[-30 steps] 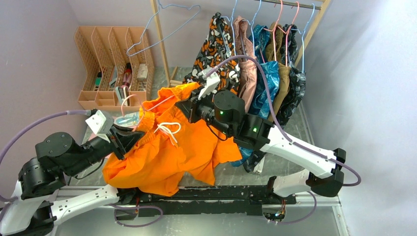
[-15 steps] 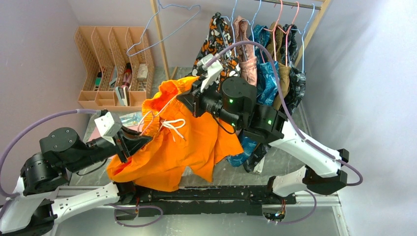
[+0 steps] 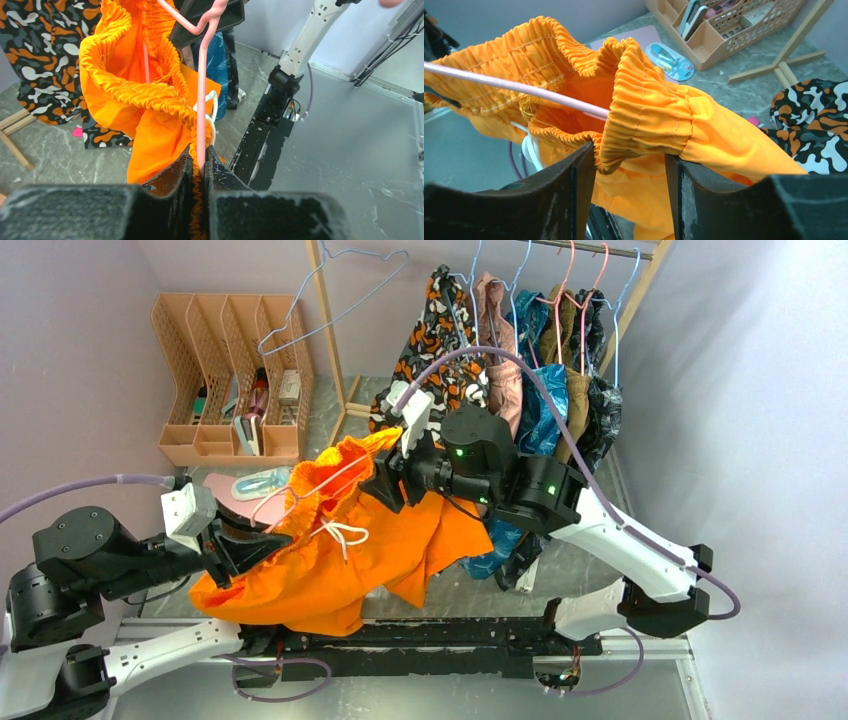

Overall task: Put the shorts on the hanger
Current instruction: Hang the shorts on the hanger.

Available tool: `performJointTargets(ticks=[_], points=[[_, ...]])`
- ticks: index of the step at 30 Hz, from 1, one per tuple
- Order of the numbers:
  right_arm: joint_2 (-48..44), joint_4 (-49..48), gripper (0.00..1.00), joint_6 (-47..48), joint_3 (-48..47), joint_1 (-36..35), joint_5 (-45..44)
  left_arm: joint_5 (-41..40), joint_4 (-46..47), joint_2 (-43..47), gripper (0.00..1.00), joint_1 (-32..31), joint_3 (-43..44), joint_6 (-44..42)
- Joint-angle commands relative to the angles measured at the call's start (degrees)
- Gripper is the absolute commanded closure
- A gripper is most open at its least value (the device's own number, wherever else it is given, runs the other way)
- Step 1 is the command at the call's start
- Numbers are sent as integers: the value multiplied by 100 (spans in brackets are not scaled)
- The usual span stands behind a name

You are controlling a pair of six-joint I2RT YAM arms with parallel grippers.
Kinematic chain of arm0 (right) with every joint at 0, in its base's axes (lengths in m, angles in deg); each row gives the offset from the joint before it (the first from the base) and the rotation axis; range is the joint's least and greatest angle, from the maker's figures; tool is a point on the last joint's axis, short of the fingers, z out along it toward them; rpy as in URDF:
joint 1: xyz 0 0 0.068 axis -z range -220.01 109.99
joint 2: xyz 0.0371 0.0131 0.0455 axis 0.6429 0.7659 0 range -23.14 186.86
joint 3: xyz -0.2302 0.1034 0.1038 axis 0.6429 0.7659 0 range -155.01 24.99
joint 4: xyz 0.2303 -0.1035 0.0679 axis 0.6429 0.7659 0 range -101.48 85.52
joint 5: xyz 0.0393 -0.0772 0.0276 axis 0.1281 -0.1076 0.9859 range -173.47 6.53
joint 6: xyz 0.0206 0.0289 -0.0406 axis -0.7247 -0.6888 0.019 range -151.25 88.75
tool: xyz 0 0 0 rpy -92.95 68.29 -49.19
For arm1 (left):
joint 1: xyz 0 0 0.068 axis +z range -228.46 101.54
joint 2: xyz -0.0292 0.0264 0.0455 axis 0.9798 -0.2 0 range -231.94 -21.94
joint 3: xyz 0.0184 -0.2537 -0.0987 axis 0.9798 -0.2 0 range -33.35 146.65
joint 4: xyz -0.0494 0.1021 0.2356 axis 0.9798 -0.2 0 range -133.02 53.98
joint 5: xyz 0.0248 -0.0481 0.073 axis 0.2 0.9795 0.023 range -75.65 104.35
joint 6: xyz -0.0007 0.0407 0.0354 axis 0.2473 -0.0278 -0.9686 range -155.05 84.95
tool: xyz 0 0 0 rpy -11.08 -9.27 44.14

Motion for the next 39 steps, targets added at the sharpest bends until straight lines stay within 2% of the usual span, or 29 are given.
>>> performJointTargets(ticks=[1,6,11,18,27,31,35,39], points=[[-327,506,41,490,-202,36,499,492,164,112,93,-22,-37,-26],[-756,863,35,969,-466,27,1189,431,62,177,93,-22,-150,-41],[-1099,628,35,1296,-204,25,2135,581,18,69,93,-22,-415,-97],[-1075,115,35,1616,296,26,2586,1007,288,-306,93,-26,-800,-246],[-809,-444,36,1815,736,27,3350,1301,476,-664,93,-22,-666,-414],[-742,-673,37,1787,893,27,3417,1313,514,-720,93,-26,-629,-428],[-627,-900,46,1698,995,27,3455,1295,545,-789,93,-27,-618,-440],[-511,-1128,69,1547,1096,26,3344,1254,621,-795,93,-22,-665,-433]])
